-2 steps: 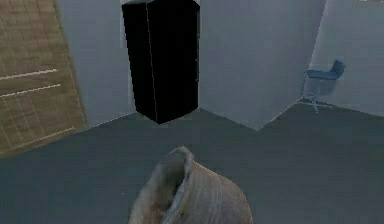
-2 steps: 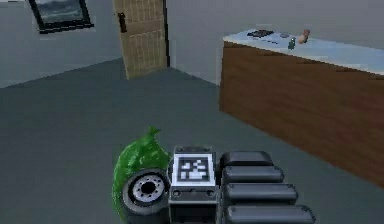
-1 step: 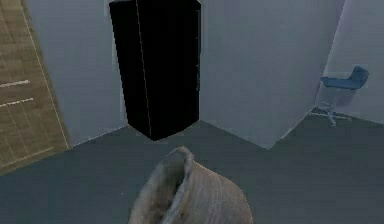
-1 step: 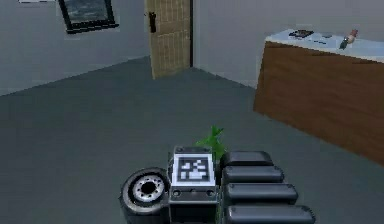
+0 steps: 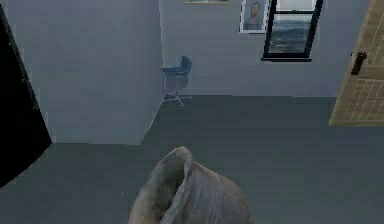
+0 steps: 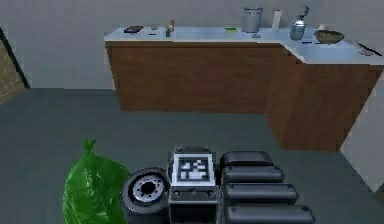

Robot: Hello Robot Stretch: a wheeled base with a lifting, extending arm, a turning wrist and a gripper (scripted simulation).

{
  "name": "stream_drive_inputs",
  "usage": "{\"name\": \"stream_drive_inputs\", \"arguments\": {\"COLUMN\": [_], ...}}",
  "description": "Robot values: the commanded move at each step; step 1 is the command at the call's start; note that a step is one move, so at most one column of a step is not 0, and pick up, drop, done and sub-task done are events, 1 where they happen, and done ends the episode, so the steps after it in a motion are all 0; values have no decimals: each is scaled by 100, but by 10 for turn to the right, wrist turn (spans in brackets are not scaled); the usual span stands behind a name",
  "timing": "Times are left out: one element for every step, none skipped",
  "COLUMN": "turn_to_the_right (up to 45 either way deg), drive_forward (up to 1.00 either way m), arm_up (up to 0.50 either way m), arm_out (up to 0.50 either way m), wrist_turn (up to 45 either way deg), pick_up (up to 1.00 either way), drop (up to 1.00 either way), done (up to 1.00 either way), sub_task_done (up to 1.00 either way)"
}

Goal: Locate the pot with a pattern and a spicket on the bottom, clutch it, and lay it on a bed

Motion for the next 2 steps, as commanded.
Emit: {"name": "stream_drive_inputs", "arguments": {"turn_to_the_right": [0,450], "drive_forward": [100,0], "arm_up": [0,0], "arm_out": [0,0], "wrist_turn": [0,0], "pick_up": [0,0], "drop": [0,0], "done": [0,0], "sub_task_done": [0,0]}}
